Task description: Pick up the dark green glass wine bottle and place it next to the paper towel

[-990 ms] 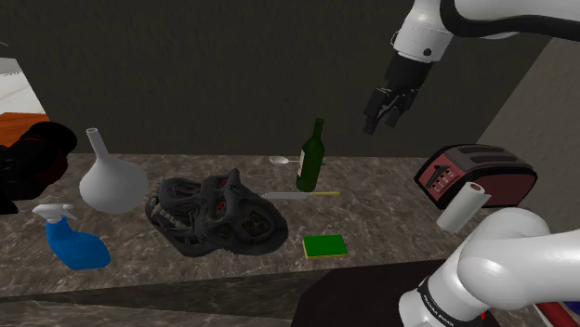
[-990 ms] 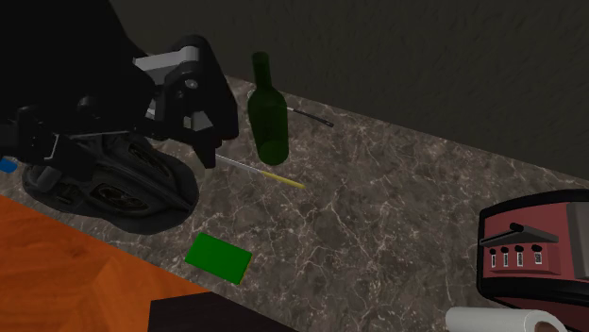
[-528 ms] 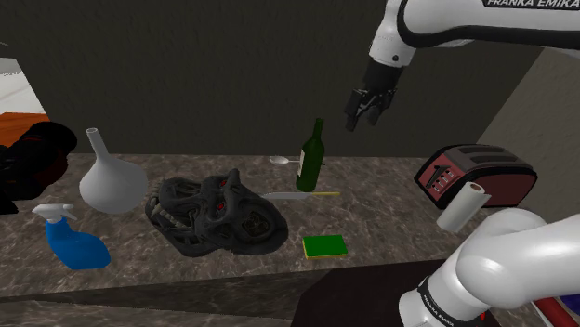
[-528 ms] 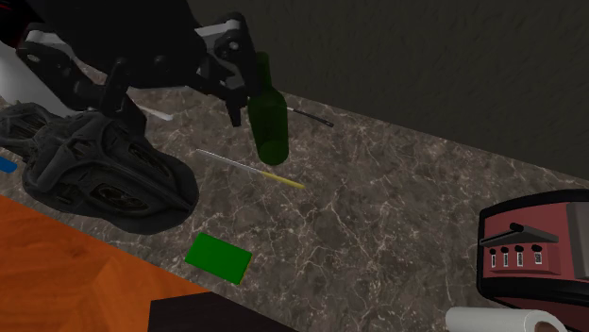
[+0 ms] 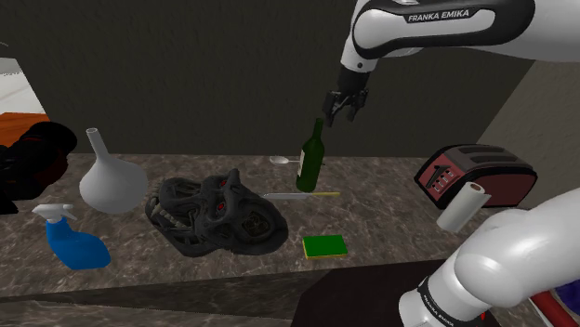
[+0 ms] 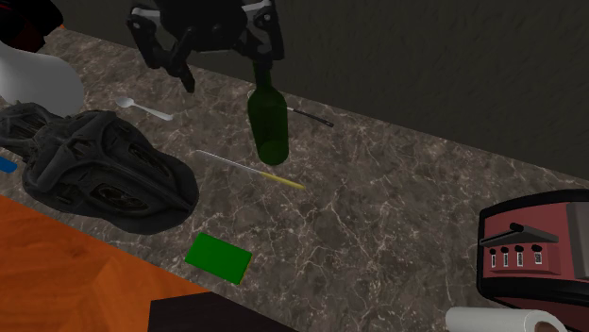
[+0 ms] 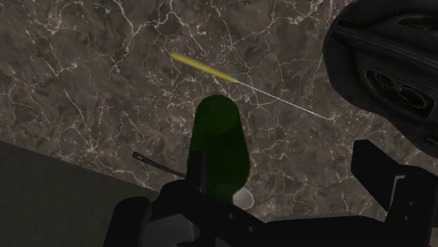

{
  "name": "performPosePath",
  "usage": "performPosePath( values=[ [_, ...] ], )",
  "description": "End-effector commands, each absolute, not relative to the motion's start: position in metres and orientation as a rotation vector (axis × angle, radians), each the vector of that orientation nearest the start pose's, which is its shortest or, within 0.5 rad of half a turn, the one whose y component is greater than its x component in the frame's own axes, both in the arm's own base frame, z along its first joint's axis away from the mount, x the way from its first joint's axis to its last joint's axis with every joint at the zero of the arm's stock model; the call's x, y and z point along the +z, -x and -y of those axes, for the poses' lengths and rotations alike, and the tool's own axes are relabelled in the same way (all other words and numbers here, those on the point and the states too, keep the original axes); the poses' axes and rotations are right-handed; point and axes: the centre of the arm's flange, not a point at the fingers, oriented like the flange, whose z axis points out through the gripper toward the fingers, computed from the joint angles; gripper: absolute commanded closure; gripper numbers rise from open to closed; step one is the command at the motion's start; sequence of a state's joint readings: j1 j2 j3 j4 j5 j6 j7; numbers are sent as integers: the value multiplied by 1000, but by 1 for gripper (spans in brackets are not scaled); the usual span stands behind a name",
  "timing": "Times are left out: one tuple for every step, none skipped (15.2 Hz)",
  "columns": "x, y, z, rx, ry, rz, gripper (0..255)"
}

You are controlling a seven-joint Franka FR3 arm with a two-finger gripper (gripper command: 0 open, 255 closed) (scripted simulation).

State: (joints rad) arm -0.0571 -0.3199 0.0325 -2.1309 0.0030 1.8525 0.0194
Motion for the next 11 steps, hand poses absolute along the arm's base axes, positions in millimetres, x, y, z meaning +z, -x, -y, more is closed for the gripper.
performPosePath(
  values=[
    [536, -488, 17, -64, 3155, -85, 0],
    [531, -500, 21, -62, 3159, -91, 0],
    [526, -511, 25, -61, 3163, -98, 0],
    [521, -523, 29, -60, 3166, -104, 0],
    [516, -535, 33, -58, 3170, -110, 0],
    [511, -546, 37, -57, 3173, -116, 0],
    [506, -558, 41, -56, 3177, -122, 0],
    [501, -569, 45, -54, 3181, -129, 0],
    [500, -574, 46, -54, 3182, -131, 0],
    [494, -574, 47, -54, 3182, -131, 0],
    [489, -574, 47, -54, 3182, -131, 0]
  ],
)
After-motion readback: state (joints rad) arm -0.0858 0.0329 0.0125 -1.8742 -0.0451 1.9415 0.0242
